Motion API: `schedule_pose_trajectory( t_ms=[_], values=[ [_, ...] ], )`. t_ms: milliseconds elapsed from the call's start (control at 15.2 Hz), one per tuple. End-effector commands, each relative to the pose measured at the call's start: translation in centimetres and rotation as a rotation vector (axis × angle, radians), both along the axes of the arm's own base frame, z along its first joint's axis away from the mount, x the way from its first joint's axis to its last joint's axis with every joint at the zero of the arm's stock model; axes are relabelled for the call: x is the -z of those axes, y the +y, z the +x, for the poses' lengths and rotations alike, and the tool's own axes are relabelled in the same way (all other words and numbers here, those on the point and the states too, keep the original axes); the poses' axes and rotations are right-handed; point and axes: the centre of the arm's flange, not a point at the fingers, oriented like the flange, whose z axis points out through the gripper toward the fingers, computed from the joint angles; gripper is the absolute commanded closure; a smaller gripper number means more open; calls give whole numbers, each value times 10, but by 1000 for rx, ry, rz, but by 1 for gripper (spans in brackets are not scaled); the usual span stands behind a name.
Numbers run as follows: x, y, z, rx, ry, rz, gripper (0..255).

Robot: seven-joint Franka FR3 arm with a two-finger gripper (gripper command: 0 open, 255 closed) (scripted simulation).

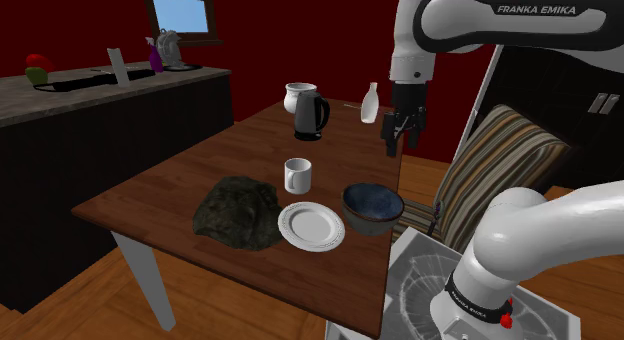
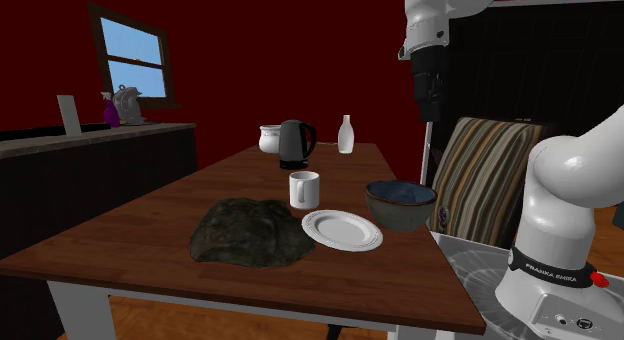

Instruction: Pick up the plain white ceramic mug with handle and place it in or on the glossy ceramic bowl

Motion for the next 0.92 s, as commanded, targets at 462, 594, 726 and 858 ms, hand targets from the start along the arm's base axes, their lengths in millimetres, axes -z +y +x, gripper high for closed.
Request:
schedule_pose_trajectory(
  t_ms=[462,594,726,858],
  values=[
    [47,-8,72,2,-40,-12,0],
    [60,-10,93,3,-51,-16,0],
    [73,-13,114,4,-62,-19,0],
    [85,-15,136,4,-74,-23,0]
  ],
)
